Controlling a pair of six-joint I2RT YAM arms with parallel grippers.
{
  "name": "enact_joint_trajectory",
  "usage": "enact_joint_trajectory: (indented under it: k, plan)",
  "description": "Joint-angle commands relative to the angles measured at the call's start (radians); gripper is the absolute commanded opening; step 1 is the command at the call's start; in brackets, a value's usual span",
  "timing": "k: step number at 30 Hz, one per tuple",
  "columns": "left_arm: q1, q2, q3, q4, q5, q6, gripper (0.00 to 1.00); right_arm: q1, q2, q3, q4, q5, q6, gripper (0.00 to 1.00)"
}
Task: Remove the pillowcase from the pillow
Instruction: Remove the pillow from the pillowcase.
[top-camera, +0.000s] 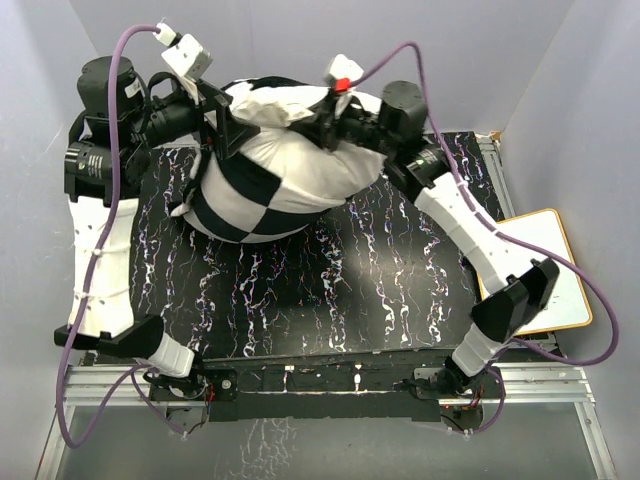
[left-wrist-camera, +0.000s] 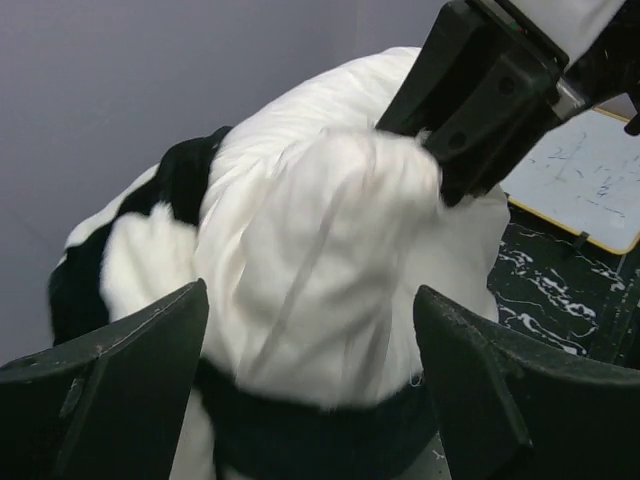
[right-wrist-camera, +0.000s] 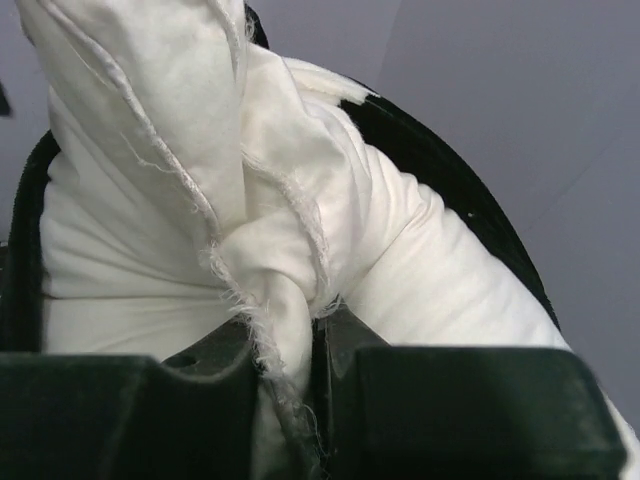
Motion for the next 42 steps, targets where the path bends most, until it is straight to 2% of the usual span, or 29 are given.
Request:
enact_joint_trajectory:
  k: [1, 6, 11, 17, 22, 24, 25, 26, 27, 28, 29, 31, 35, 42]
  plan:
    - [-0.003, -0.146, -0.083, 0.057, -0.148, 0.065, 0.81, -0.161, -0.1, -0.2, 0.259, 0.004, 0.178, 0.08]
    - [-0.003, -0.263, -0.288, 0.169, -0.207, 0.006, 0.8, -0.169, -0.12, -0.26, 0.279, -0.046, 0.196, 0.08]
    - [-0.003, -0.269, -0.405, 0.28, -0.317, -0.118, 0.77, -0.17, -0.145, -0.313, 0.316, -0.061, 0.224, 0.08]
    - [-0.002, -0.222, -0.419, 0.328, -0.31, -0.176, 0.75, -0.169, -0.176, -0.352, 0.32, -0.068, 0.225, 0.08]
    - [0.003, -0.224, -0.481, 0.384, -0.428, -0.155, 0.67, -0.169, -0.188, -0.354, 0.311, -0.084, 0.217, 0.08]
    - [0.021, -0.218, -0.484, 0.373, -0.374, -0.165, 0.64, -0.17, -0.191, -0.352, 0.312, -0.107, 0.22, 0.08]
    - [0.041, -0.211, -0.479, 0.357, -0.271, -0.19, 0.6, -0.169, -0.191, -0.352, 0.314, -0.116, 0.223, 0.08]
    - [0.063, -0.198, -0.471, 0.34, -0.165, -0.212, 0.51, -0.17, -0.19, -0.351, 0.317, -0.117, 0.23, 0.08]
    - [0.075, -0.187, -0.47, 0.329, -0.08, -0.235, 0.36, -0.171, -0.189, -0.349, 0.319, -0.113, 0.236, 0.08]
    - [0.078, -0.178, -0.476, 0.326, -0.043, -0.252, 0.22, -0.17, -0.187, -0.345, 0.32, -0.106, 0.241, 0.08]
    - [0.079, -0.179, -0.49, 0.333, -0.037, -0.261, 0.14, -0.169, -0.184, -0.342, 0.319, -0.097, 0.245, 0.08]
    - [0.081, -0.188, -0.526, 0.352, -0.086, -0.241, 0.02, -0.178, -0.18, -0.332, 0.319, -0.059, 0.265, 0.08]
    - [0.122, -0.207, -0.59, 0.355, -0.24, -0.136, 0.0, -0.252, -0.164, -0.315, 0.353, -0.003, 0.37, 0.08]
    - [0.218, -0.265, -0.805, 0.442, -0.398, 0.087, 0.0, -0.339, -0.156, -0.302, 0.442, 0.14, 0.528, 0.08]
